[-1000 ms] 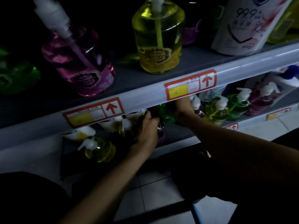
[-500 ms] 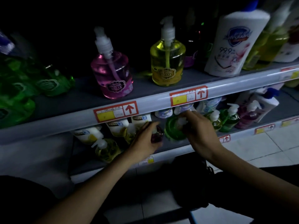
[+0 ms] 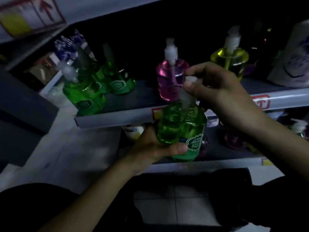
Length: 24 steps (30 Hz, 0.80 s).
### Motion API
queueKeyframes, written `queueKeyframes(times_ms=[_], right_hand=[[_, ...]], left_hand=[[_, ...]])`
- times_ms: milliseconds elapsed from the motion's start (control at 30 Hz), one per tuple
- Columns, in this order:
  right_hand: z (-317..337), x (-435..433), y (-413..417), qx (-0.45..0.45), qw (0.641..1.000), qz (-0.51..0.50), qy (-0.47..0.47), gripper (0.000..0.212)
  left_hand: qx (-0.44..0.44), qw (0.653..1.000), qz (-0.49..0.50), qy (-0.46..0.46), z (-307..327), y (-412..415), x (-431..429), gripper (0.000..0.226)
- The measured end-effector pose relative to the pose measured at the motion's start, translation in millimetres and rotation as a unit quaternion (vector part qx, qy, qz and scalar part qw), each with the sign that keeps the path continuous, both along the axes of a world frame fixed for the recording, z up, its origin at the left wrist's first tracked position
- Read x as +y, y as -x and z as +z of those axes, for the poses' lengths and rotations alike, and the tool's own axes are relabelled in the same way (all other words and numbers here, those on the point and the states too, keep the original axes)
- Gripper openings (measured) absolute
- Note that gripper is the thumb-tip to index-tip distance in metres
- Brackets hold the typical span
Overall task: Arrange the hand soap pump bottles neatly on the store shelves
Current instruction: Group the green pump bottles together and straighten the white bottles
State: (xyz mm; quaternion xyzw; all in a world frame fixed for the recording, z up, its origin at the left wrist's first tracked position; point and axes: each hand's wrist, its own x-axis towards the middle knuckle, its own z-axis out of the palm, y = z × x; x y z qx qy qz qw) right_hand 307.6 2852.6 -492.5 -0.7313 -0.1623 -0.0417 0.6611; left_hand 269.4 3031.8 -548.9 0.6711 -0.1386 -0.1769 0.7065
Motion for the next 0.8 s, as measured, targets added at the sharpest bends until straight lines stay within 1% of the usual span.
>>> queueKeyframes(times_ms=[100, 167, 200, 233, 300, 367, 400, 433, 467, 500, 533, 567, 600, 633, 667, 733, 767, 800], right_hand=[[7.1, 16.4, -8.7, -0.061, 0.997, -0.004, 0.047, 0.032], [8.8, 27.9, -11.5, -0.088, 0.992, 0.006, 0.095, 0.047], [9.4, 33.1, -12.7, -0.087, 0.990, 0.017, 0.107, 0.053], [10.9, 38.4, -13.9, -0.073, 0.991, 0.033, 0.105, 0.060], [11.2, 47.1, -15.8, -0.006, 0.993, 0.086, 0.084, 0.069], [8.1, 56.0, -13.5, 0.079, 0.978, 0.178, 0.069, 0.072], [5.9, 61.4, -13.6, 0.098, 0.969, 0.219, 0.050, 0.072], [3.3, 66.2, -14.6, 0.098, 0.967, 0.235, 0.027, 0.073], [1.2, 73.1, -17.2, 0.079, 0.970, 0.231, 0.010, 0.076], [-0.9, 79.3, -19.2, 0.053, 0.976, 0.213, -0.002, 0.081], [-2.8, 85.4, -21.6, 0.029, 0.983, 0.180, -0.004, 0.085], [-3.8, 92.0, -23.0, 0.001, 0.989, 0.146, 0.002, 0.088], [-5.7, 99.0, -24.1, -0.029, 0.993, 0.116, 0.014, 0.088], [-7.4, 105.9, -24.8, -0.059, 0.994, 0.091, 0.023, 0.088], [-8.9, 112.6, -25.6, -0.079, 0.994, 0.067, 0.029, 0.087], [-12.1, 124.8, -29.5, -0.107, 0.993, 0.025, 0.044, 0.087], [-13.6, 130.9, -31.7, -0.120, 0.991, 0.009, 0.056, 0.088], [-15.7, 136.8, -34.0, -0.132, 0.989, -0.006, 0.069, 0.088]], left_hand=[[-0.002, 0.997, 0.074, 0.030, 7.0, 2.8, 16.7, 0.059], [0.003, 0.991, 0.101, 0.093, 11.0, 0.9, 29.9, 0.056], [0.014, 0.985, 0.108, 0.131, 13.0, -0.8, 36.5, 0.054], [0.025, 0.980, 0.115, 0.160, 15.9, -2.0, 42.2, 0.053], [0.036, 0.973, 0.119, 0.195, 19.8, -5.1, 53.8, 0.051], [0.050, 0.964, 0.128, 0.226, 23.7, -6.0, 62.4, 0.050], [0.054, 0.962, 0.142, 0.228, 27.5, -6.5, 67.6, 0.051], [0.043, 0.967, 0.164, 0.193, 30.8, -6.2, 72.7, 0.052], [0.011, 0.976, 0.186, 0.114, 35.8, -5.6, 80.2, 0.050], [-0.040, 0.978, 0.203, -0.003, 40.9, -5.2, 86.7, 0.042], [-0.105, 0.963, 0.217, -0.120, 44.3, -6.4, 92.4, 0.035], [-0.171, 0.933, 0.238, -0.210, 45.6, -8.1, 97.6, 0.031], [-0.225, 0.898, 0.272, -0.263, 45.9, -10.6, 102.1, 0.027], [-0.266, 0.863, 0.318, -0.290, 47.1, -12.9, 105.8, 0.025], [-0.301, 0.819, 0.375, -0.313, 49.0, -15.3, 110.6, 0.026], [-0.350, 0.717, 0.484, -0.358, 51.6, -24.4, 128.1, 0.031], [-0.358, 0.687, 0.510, -0.374, 52.0, -30.6, 139.2, 0.035], [-0.352, 0.677, 0.515, -0.390, 50.7, -38.4, 150.2, 0.044]])
